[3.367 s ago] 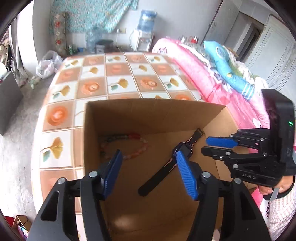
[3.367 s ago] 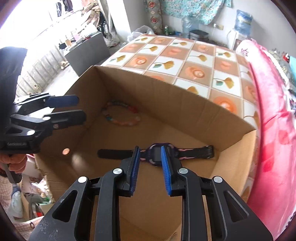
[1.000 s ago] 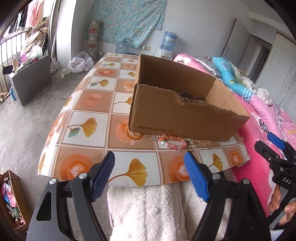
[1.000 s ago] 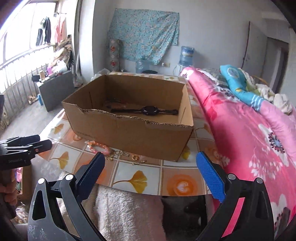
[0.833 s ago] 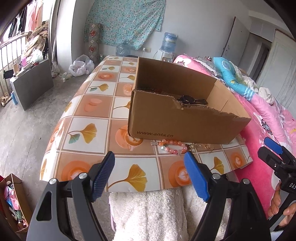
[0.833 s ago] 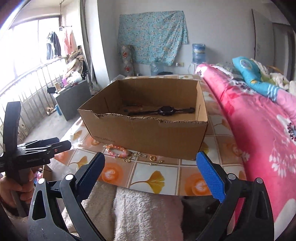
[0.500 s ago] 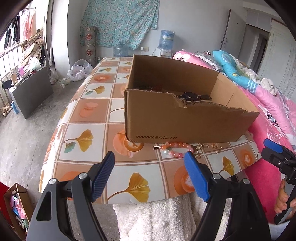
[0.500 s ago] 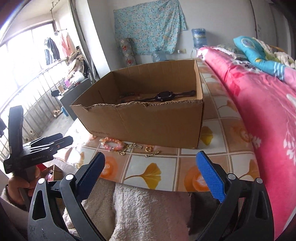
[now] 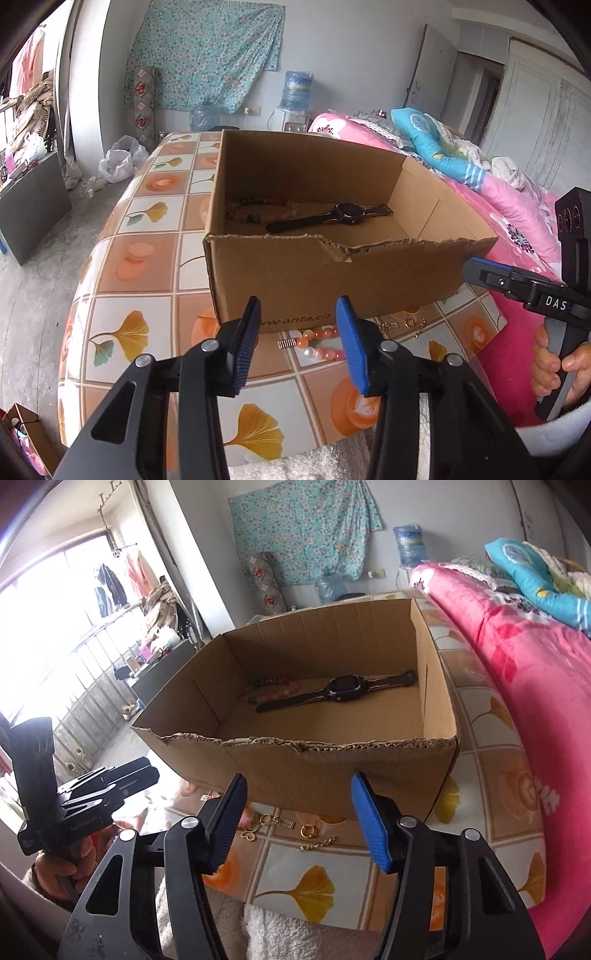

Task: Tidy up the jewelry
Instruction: 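Move both tools back toward the small gold rings and chains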

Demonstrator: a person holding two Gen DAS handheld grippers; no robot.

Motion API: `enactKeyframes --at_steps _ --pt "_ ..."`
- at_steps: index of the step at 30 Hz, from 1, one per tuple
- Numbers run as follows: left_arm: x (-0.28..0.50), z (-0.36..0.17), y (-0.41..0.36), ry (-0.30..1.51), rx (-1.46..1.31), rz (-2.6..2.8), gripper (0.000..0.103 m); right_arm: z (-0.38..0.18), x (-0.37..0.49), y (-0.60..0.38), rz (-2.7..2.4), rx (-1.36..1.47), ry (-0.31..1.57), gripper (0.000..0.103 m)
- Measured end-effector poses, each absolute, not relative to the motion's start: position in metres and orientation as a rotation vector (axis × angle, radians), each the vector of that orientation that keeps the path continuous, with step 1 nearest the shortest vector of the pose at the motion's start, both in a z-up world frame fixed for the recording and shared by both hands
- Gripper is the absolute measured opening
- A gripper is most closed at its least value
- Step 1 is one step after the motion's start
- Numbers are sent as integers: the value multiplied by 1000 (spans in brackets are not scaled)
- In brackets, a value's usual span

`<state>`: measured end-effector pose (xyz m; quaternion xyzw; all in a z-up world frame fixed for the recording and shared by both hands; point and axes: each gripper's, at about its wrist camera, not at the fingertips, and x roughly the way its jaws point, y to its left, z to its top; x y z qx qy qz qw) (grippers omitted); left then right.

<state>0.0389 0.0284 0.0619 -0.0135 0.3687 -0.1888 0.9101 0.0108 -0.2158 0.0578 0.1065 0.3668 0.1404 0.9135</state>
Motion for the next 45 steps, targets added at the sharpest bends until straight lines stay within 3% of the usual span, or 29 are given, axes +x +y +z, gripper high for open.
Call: enactKeyframes --at_steps 14,25,33,35,45 --pt "59 57 25 777 -42 -471 41 53 27 -220 304 226 767 53" --pt "34 19 -45 871 366 -599 42 13 15 -212 327 206 908 53" --pt "50 -1 -62 940 544 -634 23 6 18 -219 343 261 912 53" --pt "55 0 -63 959 538 -650 9 4 18 -223 344 274 912 53" --pt "69 49 -45 856 398 -665 9 4 9 -241 344 340 914 53"
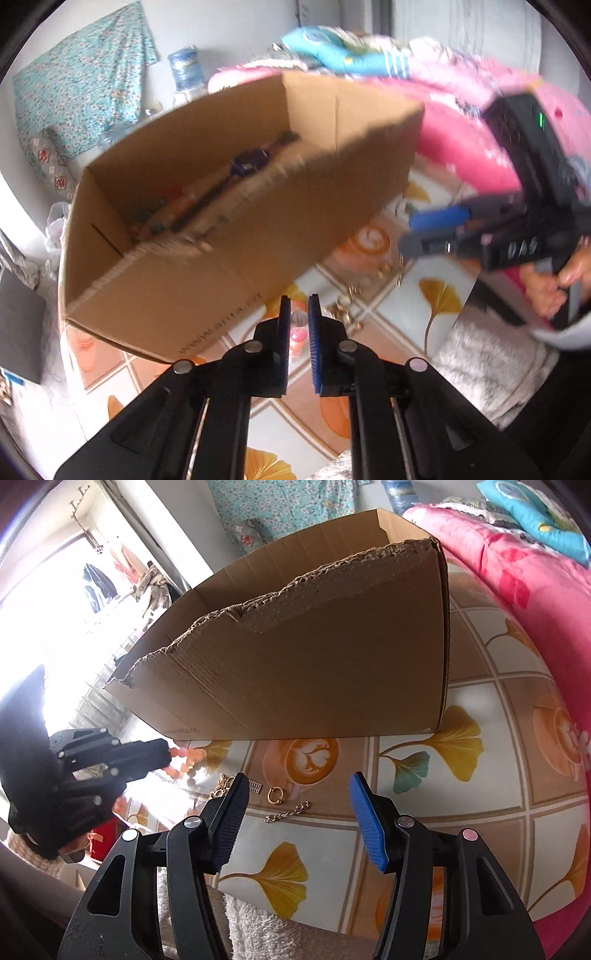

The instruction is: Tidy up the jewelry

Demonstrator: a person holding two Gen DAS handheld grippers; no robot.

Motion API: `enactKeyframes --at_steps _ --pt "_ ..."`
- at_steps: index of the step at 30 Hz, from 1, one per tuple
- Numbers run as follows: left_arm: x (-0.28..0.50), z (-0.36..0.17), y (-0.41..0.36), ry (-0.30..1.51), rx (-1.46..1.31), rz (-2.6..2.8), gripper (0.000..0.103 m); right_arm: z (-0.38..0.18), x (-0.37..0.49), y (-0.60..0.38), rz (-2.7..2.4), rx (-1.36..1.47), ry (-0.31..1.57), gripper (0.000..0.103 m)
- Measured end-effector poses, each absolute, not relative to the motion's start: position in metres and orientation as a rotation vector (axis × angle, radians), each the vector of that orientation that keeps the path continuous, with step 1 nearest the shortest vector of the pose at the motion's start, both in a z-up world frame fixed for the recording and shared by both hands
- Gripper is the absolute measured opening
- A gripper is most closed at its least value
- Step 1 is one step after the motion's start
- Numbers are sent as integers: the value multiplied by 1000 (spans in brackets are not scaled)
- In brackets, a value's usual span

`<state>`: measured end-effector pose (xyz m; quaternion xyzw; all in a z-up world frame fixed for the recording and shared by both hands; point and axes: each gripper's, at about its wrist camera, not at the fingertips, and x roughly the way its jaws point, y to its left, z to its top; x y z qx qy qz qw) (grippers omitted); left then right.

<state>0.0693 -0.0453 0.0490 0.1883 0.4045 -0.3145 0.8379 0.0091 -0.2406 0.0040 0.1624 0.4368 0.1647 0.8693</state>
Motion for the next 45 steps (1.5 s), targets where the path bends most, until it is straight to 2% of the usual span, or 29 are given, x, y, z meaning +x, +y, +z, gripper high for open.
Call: enactKeyframes --at_steps 8,18,24,29,34,40,45 --pt "82 84 20 839 17 -583 9 5 4 -241 340 349 916 53" --pt "94 38 102 961 -425 -505 9 11 13 -226 331 329 909 53" --pt "95 14 116 1012 -402 -381 10 12 13 -225 306 324 908 53" --pt "85 18 120 972 -341 -300 29 13 9 -222 293 280 899 53" --pt "78 34 100 907 -263 -356 30 12 5 -208 300 216 893 52" --pt "70 29 57 940 -130 -430 30 7 1 -194 280 130 898 40" --pt "68 19 34 961 -29 -432 30 3 -1 -195 272 121 914 40"
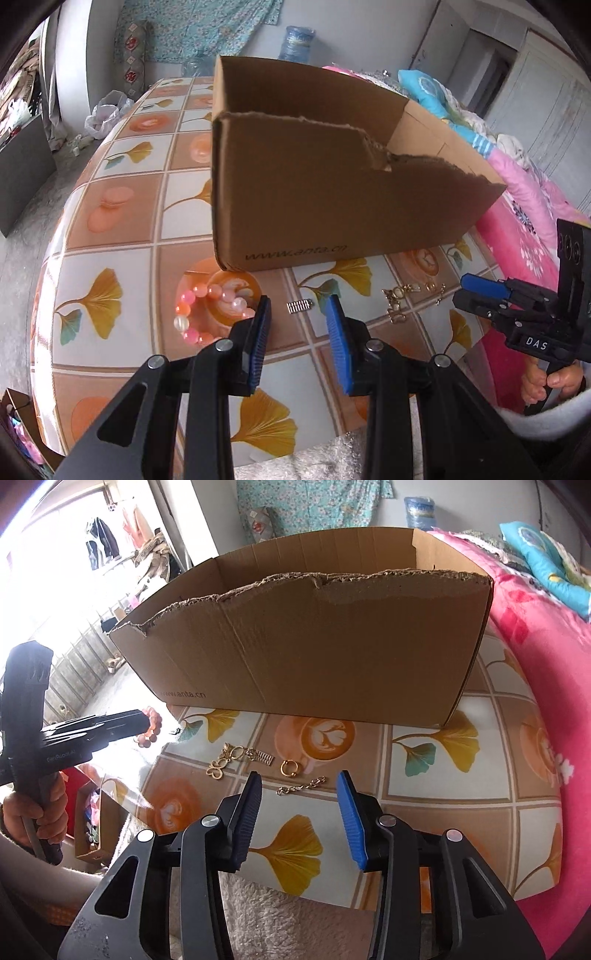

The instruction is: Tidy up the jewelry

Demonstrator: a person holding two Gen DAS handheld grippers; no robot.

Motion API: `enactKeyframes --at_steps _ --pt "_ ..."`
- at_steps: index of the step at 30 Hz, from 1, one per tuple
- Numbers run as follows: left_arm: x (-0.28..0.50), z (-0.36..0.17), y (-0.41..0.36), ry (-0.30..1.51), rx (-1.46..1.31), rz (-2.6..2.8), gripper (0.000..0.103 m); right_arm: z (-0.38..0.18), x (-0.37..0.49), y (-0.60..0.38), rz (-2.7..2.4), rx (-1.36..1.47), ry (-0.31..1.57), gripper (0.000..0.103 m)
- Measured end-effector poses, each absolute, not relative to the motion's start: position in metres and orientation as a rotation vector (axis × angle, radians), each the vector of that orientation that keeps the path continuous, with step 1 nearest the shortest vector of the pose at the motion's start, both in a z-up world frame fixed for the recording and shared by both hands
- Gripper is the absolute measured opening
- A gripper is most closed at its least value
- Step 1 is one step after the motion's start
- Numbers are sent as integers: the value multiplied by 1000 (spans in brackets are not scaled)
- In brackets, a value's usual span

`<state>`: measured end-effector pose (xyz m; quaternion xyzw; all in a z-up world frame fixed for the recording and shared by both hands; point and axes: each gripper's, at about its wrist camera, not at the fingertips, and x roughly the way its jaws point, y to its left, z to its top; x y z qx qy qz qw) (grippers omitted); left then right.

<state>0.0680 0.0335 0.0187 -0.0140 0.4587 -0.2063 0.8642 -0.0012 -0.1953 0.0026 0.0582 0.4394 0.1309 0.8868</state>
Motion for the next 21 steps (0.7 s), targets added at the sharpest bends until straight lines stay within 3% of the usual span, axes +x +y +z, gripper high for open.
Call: enactKeyframes --at_steps 16,21 --pt "83 6 3 1005 72 -360 30 -8 3 -197 280 153 931 39" --pt "84 6 -9 998 144 -288 21 -8 3 -200 282 155 927 40"
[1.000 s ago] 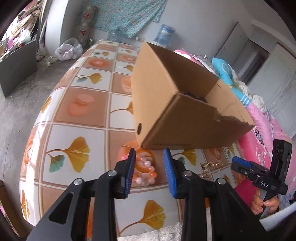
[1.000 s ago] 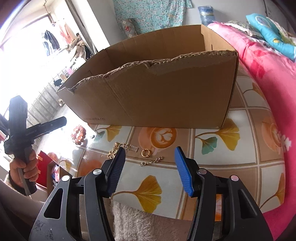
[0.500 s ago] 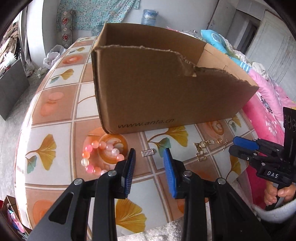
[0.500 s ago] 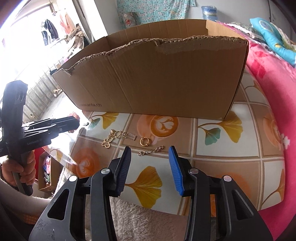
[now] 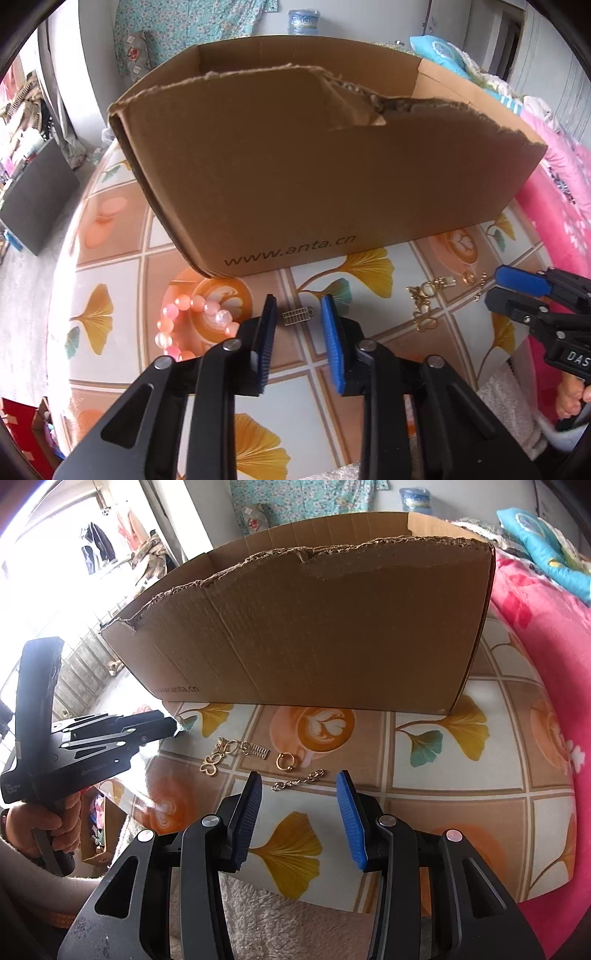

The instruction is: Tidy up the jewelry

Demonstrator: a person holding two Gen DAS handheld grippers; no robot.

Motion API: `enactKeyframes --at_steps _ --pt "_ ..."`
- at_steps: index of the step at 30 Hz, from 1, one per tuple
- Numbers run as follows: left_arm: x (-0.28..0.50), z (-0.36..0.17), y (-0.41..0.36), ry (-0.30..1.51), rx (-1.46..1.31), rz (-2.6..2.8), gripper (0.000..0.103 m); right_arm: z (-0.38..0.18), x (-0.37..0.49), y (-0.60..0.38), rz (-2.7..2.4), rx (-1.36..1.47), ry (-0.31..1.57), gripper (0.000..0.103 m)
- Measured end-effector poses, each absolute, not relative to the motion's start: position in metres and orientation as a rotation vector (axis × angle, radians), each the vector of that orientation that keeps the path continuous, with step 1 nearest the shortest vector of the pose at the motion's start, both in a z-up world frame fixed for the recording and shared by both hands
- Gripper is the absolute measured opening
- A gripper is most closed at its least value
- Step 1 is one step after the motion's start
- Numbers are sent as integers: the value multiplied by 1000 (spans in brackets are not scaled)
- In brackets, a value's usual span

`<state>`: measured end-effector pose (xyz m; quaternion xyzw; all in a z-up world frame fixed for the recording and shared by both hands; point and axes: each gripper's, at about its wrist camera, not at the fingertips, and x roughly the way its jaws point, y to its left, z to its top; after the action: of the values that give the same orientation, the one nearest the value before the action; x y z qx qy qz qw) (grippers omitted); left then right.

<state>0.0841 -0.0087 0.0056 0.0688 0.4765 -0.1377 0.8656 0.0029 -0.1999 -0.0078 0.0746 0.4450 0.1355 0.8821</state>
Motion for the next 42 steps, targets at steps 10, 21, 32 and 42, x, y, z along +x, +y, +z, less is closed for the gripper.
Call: enactKeyframes --at_steps 10,21,32,42 --pt "81 4 -30 987 187 -251 14 -4 -1 -210 277 161 916 40" --pt "72 11 -41 976 120 -333 14 1 -4 -215 274 144 906 40" --pt "74 7 -38 978 101 -344 14 -1 9 -191 309 8 907 41" --pt "75 10 -32 976 105 -328 14 -8 8 -166 311 -146 892 39"
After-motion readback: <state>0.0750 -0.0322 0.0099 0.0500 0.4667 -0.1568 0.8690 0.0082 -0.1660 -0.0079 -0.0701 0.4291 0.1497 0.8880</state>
